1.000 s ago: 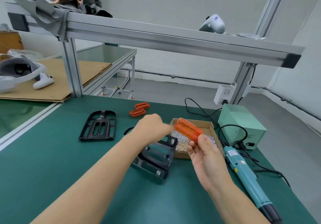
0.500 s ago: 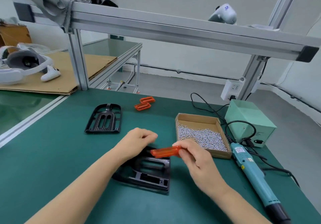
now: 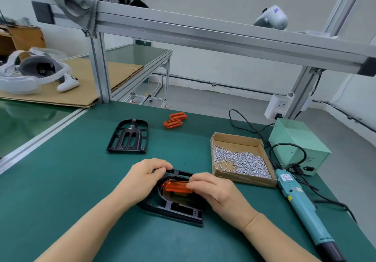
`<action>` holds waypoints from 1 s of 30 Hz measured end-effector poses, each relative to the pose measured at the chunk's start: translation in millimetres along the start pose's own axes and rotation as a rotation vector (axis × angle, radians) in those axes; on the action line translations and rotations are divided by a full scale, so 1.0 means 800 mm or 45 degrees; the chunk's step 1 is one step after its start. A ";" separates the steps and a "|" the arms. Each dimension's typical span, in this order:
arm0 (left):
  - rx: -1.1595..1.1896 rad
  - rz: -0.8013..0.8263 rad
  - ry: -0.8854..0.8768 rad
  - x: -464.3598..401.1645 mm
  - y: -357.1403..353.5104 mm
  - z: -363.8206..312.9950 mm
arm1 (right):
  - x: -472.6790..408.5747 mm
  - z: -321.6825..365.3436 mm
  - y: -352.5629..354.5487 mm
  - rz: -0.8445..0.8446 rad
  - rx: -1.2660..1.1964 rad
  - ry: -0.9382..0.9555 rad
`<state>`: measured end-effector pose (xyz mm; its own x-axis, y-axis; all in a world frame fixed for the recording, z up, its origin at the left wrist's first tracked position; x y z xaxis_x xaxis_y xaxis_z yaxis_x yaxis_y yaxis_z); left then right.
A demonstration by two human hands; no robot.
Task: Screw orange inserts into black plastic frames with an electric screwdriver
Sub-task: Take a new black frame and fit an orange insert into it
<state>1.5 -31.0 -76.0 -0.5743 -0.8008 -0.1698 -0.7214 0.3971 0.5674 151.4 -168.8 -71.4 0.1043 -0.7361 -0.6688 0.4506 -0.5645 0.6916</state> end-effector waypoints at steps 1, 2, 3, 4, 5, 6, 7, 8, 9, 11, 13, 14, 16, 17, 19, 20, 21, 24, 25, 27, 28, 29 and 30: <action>0.005 0.018 -0.027 0.002 0.000 0.000 | 0.004 -0.003 0.001 0.046 0.024 0.017; 0.002 0.032 -0.063 0.003 0.001 -0.001 | 0.007 -0.005 0.003 0.078 0.043 0.030; -0.020 0.045 -0.102 0.004 0.001 -0.002 | 0.009 -0.007 0.006 0.100 0.063 0.040; -0.060 0.059 -0.136 0.005 0.000 -0.004 | 0.009 -0.007 0.009 0.115 0.082 0.050; -0.111 0.078 -0.159 0.006 0.000 -0.005 | 0.008 -0.006 0.010 0.128 0.095 0.060; -0.169 0.098 -0.177 0.006 -0.002 -0.005 | 0.007 -0.005 0.010 0.134 0.095 0.063; -0.233 0.116 -0.197 0.007 -0.003 -0.006 | 0.006 -0.003 0.009 0.130 0.080 0.045; -0.293 0.125 -0.219 0.008 -0.004 -0.008 | 0.006 -0.002 0.009 0.119 0.057 0.003; -0.338 0.123 -0.237 0.009 -0.005 -0.009 | 0.006 -0.002 0.009 0.100 0.038 -0.058; -0.371 0.119 -0.245 0.009 -0.006 -0.011 | 0.007 -0.002 0.009 0.058 0.006 -0.213; -0.392 0.132 -0.244 0.008 -0.007 -0.010 | 0.003 -0.002 0.007 0.081 -0.023 -0.330; -0.404 0.137 -0.246 0.007 -0.007 -0.011 | -0.001 0.000 0.004 0.117 -0.031 -0.357; -0.424 0.139 -0.260 0.005 -0.008 -0.011 | -0.014 0.003 -0.003 0.216 -0.016 -0.362; -0.433 0.138 -0.268 0.005 -0.009 -0.011 | -0.021 0.004 -0.006 0.278 0.013 -0.345; -0.436 0.140 -0.265 0.005 -0.010 -0.011 | -0.032 0.007 -0.012 0.397 0.109 -0.283; -0.430 0.138 -0.260 0.005 -0.010 -0.011 | -0.035 0.008 -0.014 0.439 0.159 -0.245; -0.422 0.132 -0.253 0.005 -0.010 -0.010 | -0.037 0.008 -0.015 0.467 0.201 -0.212; -0.322 0.075 -0.210 0.006 -0.007 -0.010 | -0.036 0.009 -0.014 0.505 0.271 -0.145; -0.246 0.054 -0.160 0.007 -0.005 -0.009 | -0.035 0.010 -0.014 0.517 0.279 -0.136; -0.118 0.033 -0.045 0.008 -0.002 -0.005 | -0.033 0.011 -0.013 0.539 0.281 -0.130; -0.118 0.022 -0.019 0.008 -0.002 -0.004 | -0.033 0.011 -0.014 0.554 0.279 -0.133; -0.153 0.005 -0.011 0.009 -0.003 -0.002 | -0.033 0.013 -0.015 0.571 0.272 -0.144; -0.197 -0.020 -0.006 0.008 -0.004 -0.001 | -0.033 0.014 -0.016 0.585 0.264 -0.163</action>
<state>0.5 -37.9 -78.8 -0.5656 -0.8041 -0.1831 -0.6621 0.3104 0.6821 133.4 -146.6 -59.6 0.1347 -0.9578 -0.2539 0.1977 -0.2251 0.9541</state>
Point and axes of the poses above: each hand's wrist, its own x-axis away from the middle knuckle, its own y-axis out of the back of the hand, z = x × y, the point moved 4 cm from there along -x, towards the middle knuckle, and after that the axes turned 11 degrees about -z, right-handed, at the moved point
